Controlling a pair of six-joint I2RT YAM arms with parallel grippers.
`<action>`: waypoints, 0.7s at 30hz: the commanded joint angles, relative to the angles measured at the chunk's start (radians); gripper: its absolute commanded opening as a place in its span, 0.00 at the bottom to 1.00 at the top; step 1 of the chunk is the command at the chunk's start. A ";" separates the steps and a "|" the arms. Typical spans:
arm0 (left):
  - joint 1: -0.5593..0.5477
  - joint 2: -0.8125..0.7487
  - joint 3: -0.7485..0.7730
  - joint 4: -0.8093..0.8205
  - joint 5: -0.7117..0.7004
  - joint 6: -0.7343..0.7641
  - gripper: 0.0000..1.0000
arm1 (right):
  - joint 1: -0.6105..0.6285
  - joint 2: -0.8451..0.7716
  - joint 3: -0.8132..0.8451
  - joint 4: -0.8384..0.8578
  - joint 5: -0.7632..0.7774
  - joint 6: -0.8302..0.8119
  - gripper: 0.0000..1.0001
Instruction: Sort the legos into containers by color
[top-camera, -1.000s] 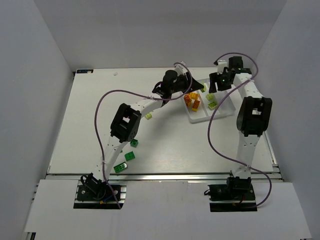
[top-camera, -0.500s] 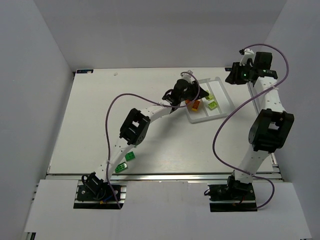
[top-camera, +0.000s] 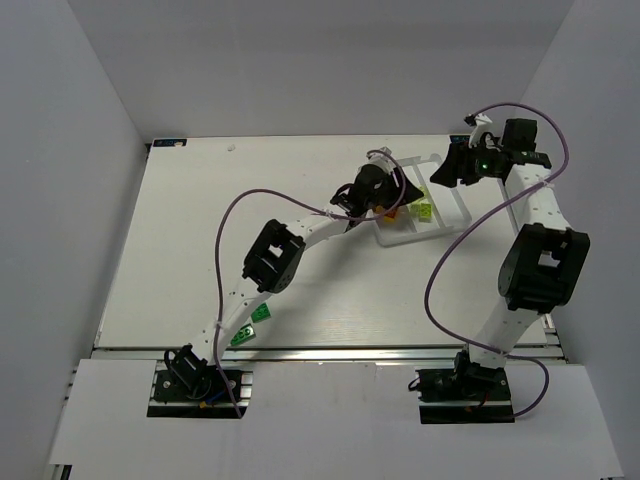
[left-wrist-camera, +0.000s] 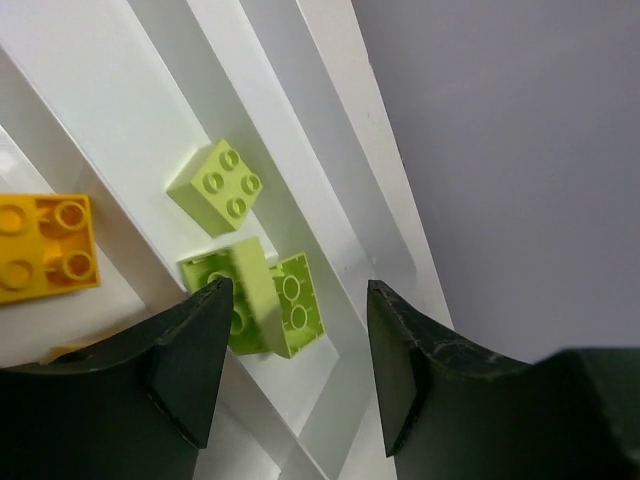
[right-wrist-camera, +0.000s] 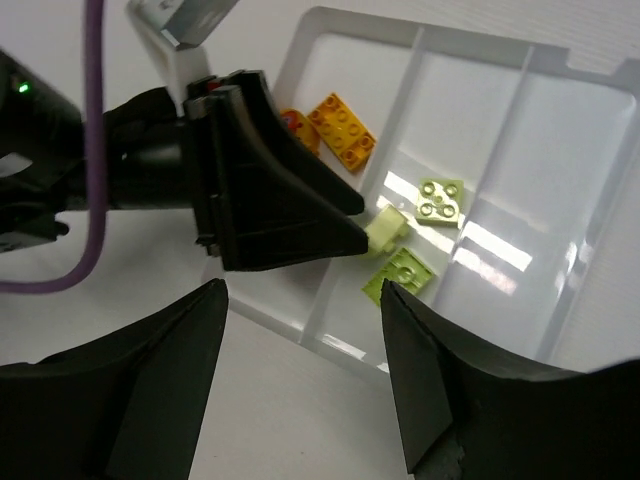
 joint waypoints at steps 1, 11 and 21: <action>0.030 -0.162 0.008 0.025 -0.038 0.030 0.66 | 0.005 -0.083 -0.025 0.033 -0.151 -0.066 0.69; 0.177 -0.789 -0.676 -0.004 -0.263 0.132 0.06 | 0.141 -0.085 -0.080 -0.131 -0.333 -0.444 0.51; 0.283 -1.492 -1.149 -0.668 -0.598 0.057 0.69 | 0.595 0.120 0.033 0.050 0.131 -0.224 0.52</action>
